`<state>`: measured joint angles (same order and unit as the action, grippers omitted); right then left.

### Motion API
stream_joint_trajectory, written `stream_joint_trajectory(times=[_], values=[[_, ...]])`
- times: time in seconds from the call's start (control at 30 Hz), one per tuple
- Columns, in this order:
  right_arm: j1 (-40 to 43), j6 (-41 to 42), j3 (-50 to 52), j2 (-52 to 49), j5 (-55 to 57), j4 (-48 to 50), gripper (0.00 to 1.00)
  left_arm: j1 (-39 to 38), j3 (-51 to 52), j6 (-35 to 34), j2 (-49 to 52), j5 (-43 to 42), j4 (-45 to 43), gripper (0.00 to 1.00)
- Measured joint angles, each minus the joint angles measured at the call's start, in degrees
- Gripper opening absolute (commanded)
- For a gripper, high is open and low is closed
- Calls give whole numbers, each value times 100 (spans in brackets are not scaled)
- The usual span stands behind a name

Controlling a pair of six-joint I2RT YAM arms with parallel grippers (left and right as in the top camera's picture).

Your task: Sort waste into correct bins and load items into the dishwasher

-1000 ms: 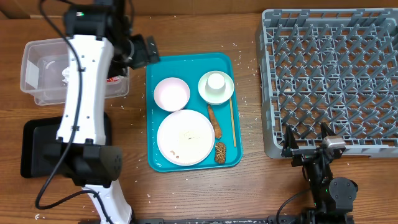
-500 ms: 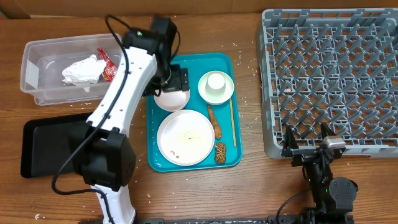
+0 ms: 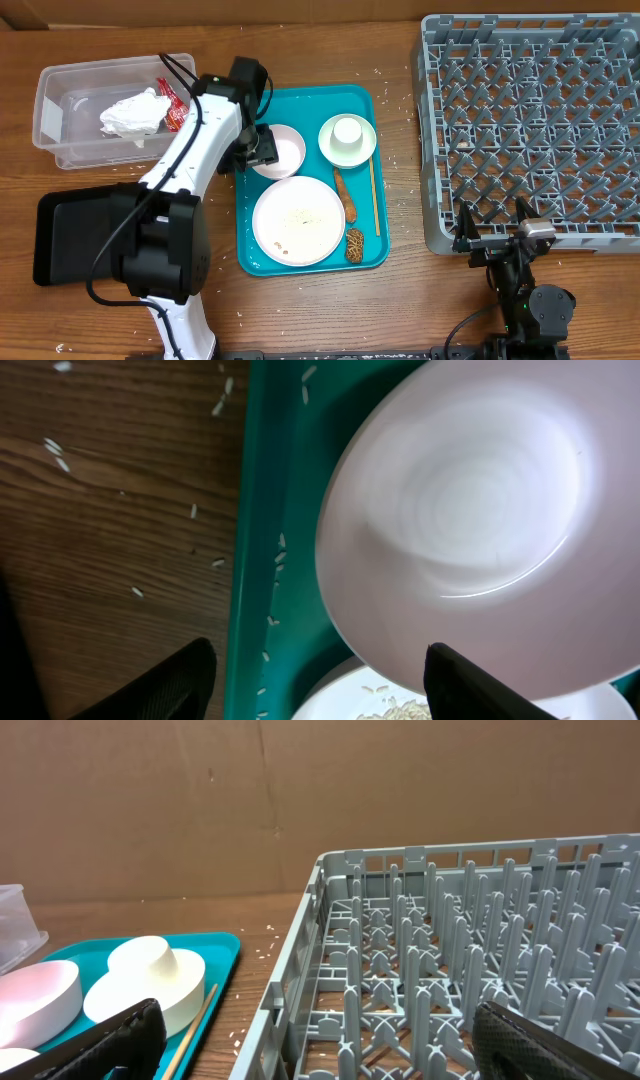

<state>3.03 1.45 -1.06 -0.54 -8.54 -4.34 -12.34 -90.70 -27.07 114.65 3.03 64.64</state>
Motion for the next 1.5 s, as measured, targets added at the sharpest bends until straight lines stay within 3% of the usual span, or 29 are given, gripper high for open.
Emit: stream_joint_trajectory(times=[0.27, 0.7, 0.83, 1.1, 1.2, 1.3, 1.5], values=[[-2, 0, 0, 0, 2, -2, 100, 0, 105, 4, 0, -192, -201, 72], [-2, 0, 0, 0, -2, -2, 100, 0, 109, 2, 0, -669, 157, 66], [-2, 4, 0, 0, 2, 0, 100, 0, 109, 0, 0, -710, 107, 46], [0, 2, 0, 0, 0, 2, 100, 0, 109, 2, 0, -734, 354, 48], [0, 0, 0, 0, 2, 0, 100, 0, 109, 13, 0, -739, 417, 18], [0, 0, 0, 0, -2, 0, 100, -2, 111, -28, 0, -793, 575, 7], [0, 2, 0, -2, 0, 0, 100, -72, 422, -120, 0, -811, 328, 4]])
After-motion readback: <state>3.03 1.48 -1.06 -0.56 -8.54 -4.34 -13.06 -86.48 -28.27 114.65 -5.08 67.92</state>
